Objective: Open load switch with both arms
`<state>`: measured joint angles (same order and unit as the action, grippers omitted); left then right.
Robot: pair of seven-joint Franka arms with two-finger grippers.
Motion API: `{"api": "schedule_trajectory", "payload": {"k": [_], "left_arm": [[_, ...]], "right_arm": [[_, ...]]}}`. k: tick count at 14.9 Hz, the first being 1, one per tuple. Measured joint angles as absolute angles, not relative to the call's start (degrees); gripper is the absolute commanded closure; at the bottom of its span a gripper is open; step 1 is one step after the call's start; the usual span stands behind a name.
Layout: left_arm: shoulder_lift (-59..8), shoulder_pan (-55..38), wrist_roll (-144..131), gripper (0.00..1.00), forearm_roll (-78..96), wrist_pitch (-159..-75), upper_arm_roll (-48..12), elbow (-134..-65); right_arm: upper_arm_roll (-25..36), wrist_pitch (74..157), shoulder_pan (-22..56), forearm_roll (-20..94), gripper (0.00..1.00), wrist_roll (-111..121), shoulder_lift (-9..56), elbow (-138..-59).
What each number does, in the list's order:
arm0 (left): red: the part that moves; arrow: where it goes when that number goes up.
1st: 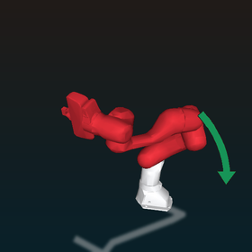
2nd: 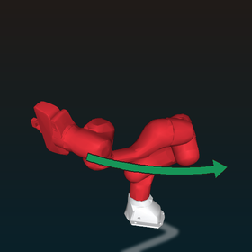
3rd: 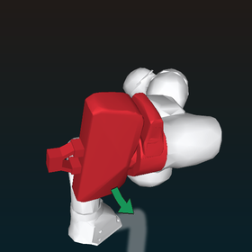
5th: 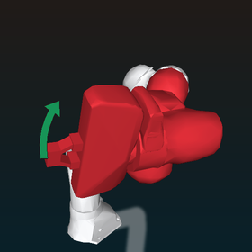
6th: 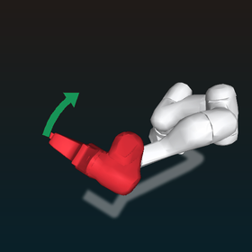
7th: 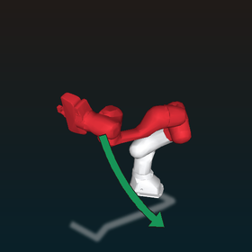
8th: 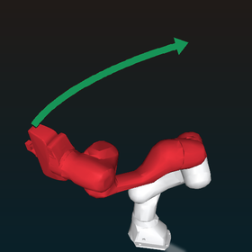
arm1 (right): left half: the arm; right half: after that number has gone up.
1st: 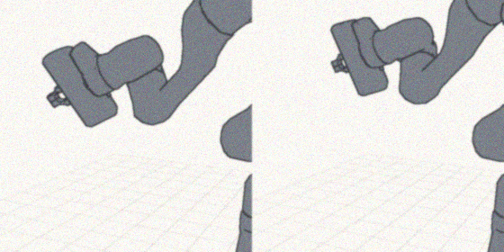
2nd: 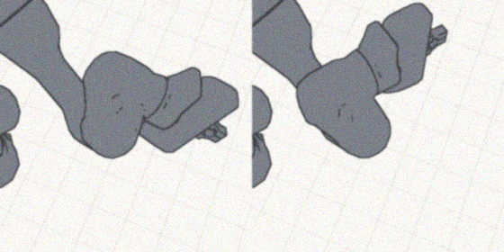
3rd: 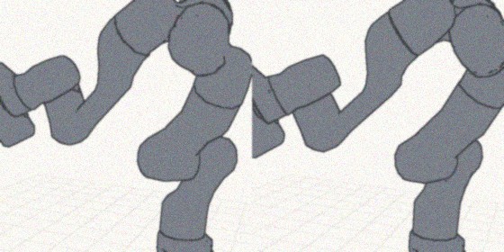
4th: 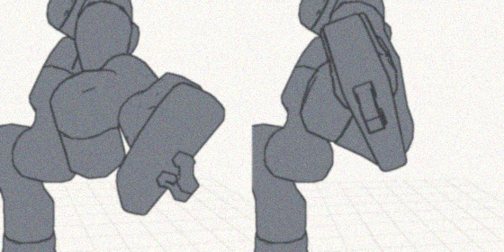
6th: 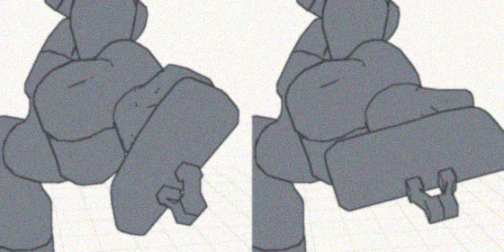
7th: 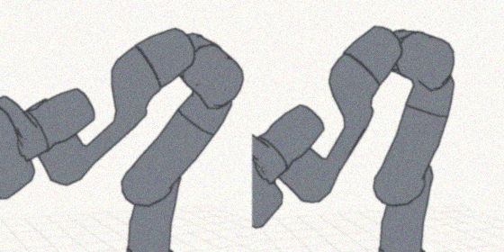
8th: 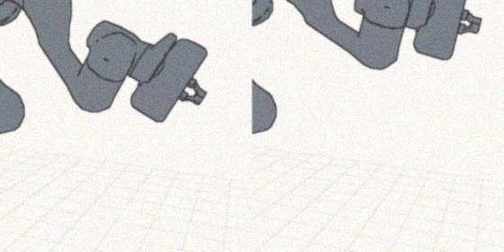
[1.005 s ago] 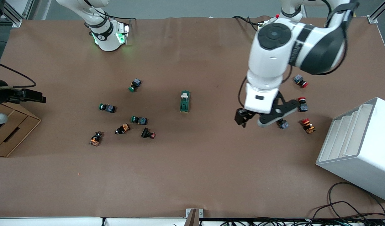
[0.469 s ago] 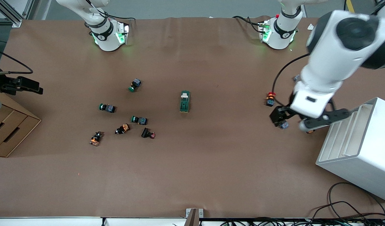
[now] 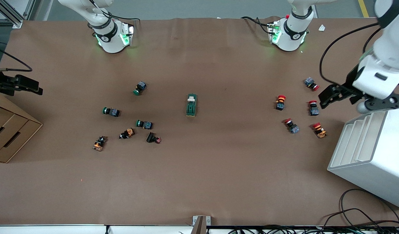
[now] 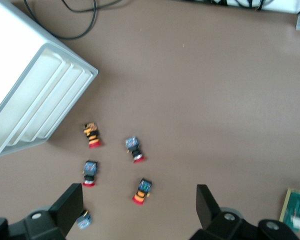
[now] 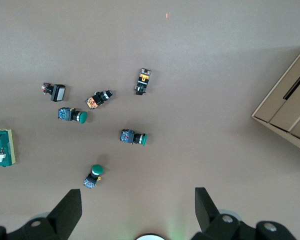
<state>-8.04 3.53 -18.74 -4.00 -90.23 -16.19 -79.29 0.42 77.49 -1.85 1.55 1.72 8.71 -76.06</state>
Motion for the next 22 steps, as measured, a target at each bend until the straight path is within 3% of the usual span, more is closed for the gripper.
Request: {"api": "schedule_trajectory", "payload": {"k": [4, 9, 14, 22], "left_arm": [[-4.3, 3.5, -10.6, 0.0, -2.5, -87.5, -12.2, -82.0], [2.4, 3.4, -3.0, 0.0, 1.1, -86.7, -8.5, -89.8], [7.1, 2.2, -2.0, 0.0, 1.8, -85.8, -7.6, -93.4], [9.2, -1.9, -1.9, 0.0, 1.8, -85.7, -4.2, -95.5]], "right_arm": [[0.5, 76.6, -1.9, 1.5, 0.0, 1.3, 5.7, -76.8], [0.5, 78.3, -1.9, 1.5, 0.0, 1.2, 0.5, -83.2], [0.5, 79.7, -1.9, 1.4, 0.0, 1.2, -3.4, -88.0], [0.4, 79.9, -1.9, 0.1, 0.0, 1.2, -4.7, -88.6]]}}
